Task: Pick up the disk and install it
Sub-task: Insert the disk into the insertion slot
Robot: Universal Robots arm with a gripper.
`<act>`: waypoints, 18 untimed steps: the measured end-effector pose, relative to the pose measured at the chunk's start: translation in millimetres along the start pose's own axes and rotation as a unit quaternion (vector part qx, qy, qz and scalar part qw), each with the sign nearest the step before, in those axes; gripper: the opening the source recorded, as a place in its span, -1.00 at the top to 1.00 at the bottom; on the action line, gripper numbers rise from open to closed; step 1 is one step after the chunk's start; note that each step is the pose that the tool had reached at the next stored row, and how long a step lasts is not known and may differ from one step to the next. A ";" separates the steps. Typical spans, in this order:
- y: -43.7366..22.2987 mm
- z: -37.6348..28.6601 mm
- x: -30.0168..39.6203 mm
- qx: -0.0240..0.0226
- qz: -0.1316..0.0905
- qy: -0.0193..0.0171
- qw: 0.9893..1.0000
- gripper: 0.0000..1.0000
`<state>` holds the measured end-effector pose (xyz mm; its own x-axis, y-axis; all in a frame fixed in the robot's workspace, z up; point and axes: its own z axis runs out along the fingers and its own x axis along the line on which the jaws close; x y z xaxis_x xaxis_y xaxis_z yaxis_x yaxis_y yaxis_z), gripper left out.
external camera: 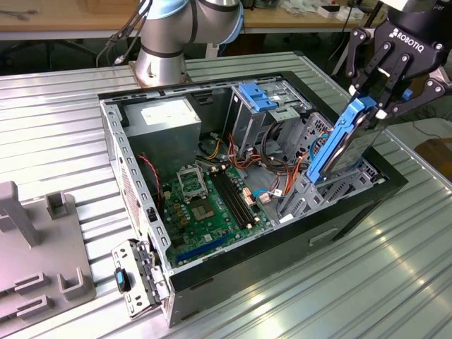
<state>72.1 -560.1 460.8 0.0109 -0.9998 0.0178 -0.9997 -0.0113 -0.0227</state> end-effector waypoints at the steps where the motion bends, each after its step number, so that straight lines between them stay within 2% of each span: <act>1: 0.0 0.5 0.0 0.000 0.000 0.000 1.000 0.27; 18: -1.4 13.7 -0.2 0.000 0.000 0.000 1.000 0.27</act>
<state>73.8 -560.1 447.1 0.0109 -0.9998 0.0178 -0.9997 -0.0113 -0.0227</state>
